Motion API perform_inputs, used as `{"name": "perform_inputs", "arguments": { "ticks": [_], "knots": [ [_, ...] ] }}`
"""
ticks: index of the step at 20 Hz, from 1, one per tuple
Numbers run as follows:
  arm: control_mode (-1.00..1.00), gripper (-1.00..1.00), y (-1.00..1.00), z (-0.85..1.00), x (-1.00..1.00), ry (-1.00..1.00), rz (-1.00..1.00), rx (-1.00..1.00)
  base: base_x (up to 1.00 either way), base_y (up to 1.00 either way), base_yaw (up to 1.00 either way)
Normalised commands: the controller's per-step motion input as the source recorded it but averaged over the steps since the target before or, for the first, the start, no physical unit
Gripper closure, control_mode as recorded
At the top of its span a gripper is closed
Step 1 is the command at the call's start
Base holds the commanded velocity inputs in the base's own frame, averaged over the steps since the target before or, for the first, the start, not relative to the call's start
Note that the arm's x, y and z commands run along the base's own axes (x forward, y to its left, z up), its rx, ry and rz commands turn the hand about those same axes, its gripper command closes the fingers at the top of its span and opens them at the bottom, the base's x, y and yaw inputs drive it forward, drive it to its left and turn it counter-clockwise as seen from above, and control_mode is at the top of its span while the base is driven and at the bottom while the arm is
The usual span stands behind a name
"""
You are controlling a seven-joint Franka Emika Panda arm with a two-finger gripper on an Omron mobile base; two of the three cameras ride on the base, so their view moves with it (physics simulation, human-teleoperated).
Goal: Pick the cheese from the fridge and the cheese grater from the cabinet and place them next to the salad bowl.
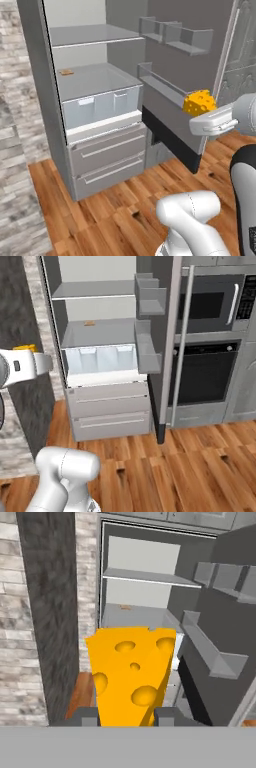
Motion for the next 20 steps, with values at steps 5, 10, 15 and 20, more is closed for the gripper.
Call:
{"name": "perform_inputs", "arguments": {
  "ticks": [5,10,15,20],
  "knots": [
    [1.00,1.00,0.00,0.00,0.00,0.00,0.00,0.00,-0.45,-0.04,-0.35],
    [1.00,1.00,0.00,0.00,0.00,0.00,0.00,0.00,-0.27,-0.06,-0.40],
    [1.00,1.00,0.00,0.00,0.00,0.00,0.00,0.00,-0.07,-0.22,-0.43],
    [1.00,1.00,0.00,0.00,0.00,0.00,0.00,0.00,0.00,-0.26,-0.41]
  ]
}}
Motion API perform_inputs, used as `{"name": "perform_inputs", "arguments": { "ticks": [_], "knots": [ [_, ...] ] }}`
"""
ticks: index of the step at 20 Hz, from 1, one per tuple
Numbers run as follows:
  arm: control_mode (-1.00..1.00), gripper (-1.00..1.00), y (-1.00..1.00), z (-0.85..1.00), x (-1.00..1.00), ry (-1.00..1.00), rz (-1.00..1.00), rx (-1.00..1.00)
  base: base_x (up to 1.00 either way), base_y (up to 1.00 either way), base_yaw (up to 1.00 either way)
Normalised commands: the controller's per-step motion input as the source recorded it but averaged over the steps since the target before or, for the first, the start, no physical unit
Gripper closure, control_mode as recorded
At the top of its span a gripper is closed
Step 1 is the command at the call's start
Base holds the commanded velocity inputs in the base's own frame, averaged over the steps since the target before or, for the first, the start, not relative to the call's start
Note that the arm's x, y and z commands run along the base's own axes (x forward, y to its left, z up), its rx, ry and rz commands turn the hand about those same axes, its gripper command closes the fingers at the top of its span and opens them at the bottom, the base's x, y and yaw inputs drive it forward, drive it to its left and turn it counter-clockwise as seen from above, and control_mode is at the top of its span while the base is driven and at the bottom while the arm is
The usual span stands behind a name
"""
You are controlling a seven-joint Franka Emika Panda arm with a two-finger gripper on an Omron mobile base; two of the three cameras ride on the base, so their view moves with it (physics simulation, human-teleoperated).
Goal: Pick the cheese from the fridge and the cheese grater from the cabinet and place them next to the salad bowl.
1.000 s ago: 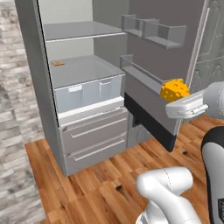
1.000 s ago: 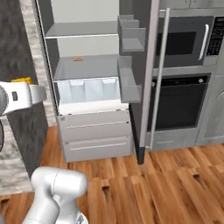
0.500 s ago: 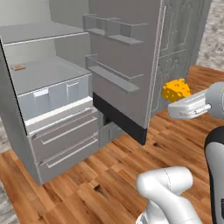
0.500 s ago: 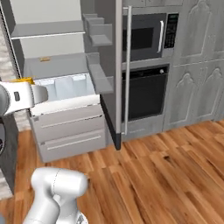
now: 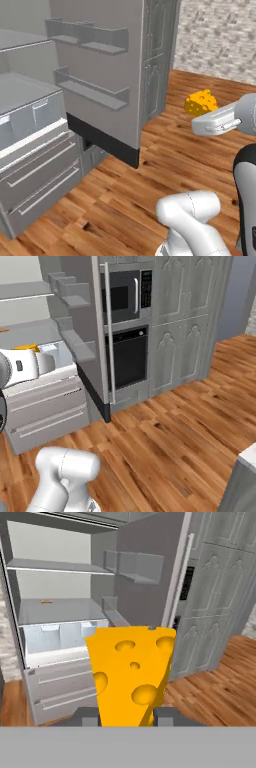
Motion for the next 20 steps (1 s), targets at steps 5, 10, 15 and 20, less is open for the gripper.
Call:
{"name": "perform_inputs", "arguments": {
  "ticks": [5,10,15,20],
  "knots": [
    [1.00,1.00,0.00,0.00,0.00,0.00,0.00,0.00,-0.01,-0.28,-0.41],
    [1.00,1.00,0.00,0.00,0.00,0.00,0.00,0.00,0.00,-0.30,-0.40],
    [1.00,1.00,0.00,0.00,0.00,0.00,0.00,0.00,0.00,-0.33,-0.40],
    [1.00,1.00,0.00,0.00,0.00,0.00,0.00,0.00,0.00,-0.34,-0.42]
  ]
}}
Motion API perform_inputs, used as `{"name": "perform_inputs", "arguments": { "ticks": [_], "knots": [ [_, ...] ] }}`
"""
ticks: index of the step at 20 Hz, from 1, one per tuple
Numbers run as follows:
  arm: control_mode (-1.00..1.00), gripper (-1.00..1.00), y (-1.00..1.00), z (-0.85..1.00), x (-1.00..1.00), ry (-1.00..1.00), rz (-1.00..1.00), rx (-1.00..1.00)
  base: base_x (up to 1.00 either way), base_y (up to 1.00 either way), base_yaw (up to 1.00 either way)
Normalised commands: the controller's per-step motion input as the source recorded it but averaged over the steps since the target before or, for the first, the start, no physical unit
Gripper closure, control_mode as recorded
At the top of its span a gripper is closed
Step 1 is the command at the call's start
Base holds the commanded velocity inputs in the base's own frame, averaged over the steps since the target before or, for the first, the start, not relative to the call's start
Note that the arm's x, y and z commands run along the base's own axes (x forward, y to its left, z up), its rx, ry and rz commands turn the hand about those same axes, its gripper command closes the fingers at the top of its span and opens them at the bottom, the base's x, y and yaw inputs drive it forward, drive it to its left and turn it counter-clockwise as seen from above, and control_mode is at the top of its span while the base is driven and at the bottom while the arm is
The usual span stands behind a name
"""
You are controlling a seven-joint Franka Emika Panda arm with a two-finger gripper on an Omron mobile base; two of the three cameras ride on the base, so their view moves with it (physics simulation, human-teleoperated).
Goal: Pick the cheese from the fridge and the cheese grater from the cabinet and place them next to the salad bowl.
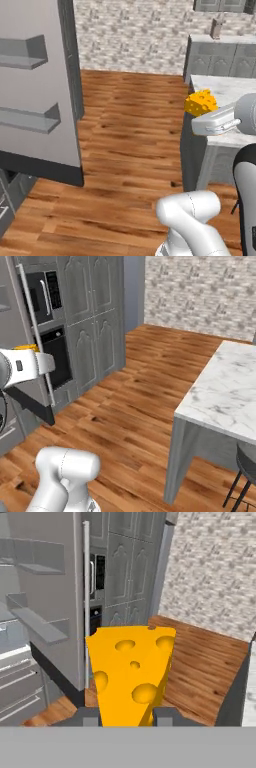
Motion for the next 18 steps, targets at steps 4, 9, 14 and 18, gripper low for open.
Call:
{"name": "perform_inputs", "arguments": {
  "ticks": [4,9,14,18],
  "knots": [
    [1.00,1.00,0.00,0.00,0.00,0.00,0.00,0.00,0.00,-0.28,-0.42],
    [1.00,1.00,0.00,0.00,0.00,0.00,0.00,0.00,0.05,-0.09,-0.38],
    [1.00,1.00,0.00,0.00,0.00,0.00,0.00,0.00,0.37,0.05,-0.19],
    [1.00,1.00,0.00,0.00,0.00,0.00,0.00,0.00,0.57,0.10,-0.15]
  ]
}}
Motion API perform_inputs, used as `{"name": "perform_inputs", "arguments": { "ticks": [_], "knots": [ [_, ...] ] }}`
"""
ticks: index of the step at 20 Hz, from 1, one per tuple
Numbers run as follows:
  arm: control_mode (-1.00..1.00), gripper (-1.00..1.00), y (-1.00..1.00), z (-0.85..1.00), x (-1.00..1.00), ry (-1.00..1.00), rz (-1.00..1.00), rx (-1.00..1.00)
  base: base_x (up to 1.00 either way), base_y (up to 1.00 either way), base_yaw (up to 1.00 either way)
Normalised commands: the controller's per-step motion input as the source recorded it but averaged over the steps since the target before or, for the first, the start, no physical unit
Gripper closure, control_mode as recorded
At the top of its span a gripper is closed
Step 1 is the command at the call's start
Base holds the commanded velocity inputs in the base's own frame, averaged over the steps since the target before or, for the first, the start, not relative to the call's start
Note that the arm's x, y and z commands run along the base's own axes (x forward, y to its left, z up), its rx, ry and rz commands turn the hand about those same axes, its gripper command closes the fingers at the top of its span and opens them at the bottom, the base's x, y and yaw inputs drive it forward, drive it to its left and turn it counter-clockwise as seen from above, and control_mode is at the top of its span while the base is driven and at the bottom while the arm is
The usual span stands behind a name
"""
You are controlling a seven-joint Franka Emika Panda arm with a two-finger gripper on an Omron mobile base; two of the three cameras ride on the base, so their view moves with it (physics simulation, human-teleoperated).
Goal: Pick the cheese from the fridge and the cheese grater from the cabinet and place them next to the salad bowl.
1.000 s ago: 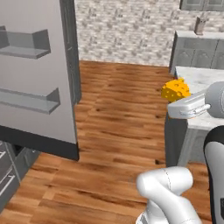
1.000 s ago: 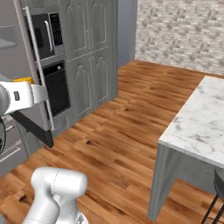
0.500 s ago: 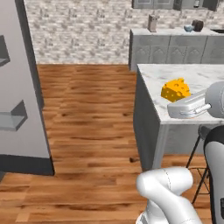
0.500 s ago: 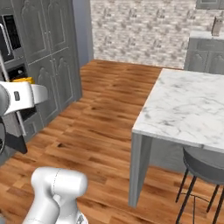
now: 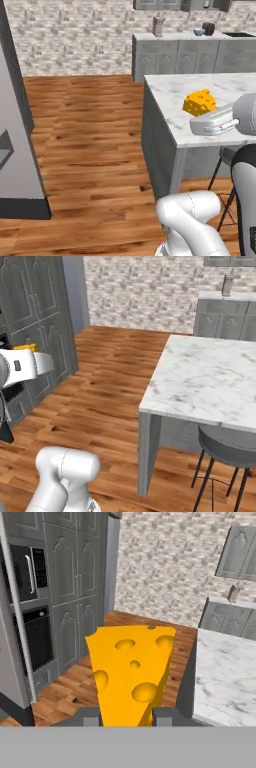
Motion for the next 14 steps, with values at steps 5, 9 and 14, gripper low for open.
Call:
{"name": "perform_inputs", "arguments": {
  "ticks": [5,9,14],
  "knots": [
    [1.00,1.00,0.00,0.00,0.00,0.00,0.00,0.00,0.33,0.47,-0.07],
    [1.00,1.00,0.00,0.00,0.00,0.00,0.00,0.00,0.05,0.71,0.00],
    [1.00,1.00,0.00,0.00,0.00,0.00,0.00,0.00,0.07,0.37,-0.01]
  ]
}}
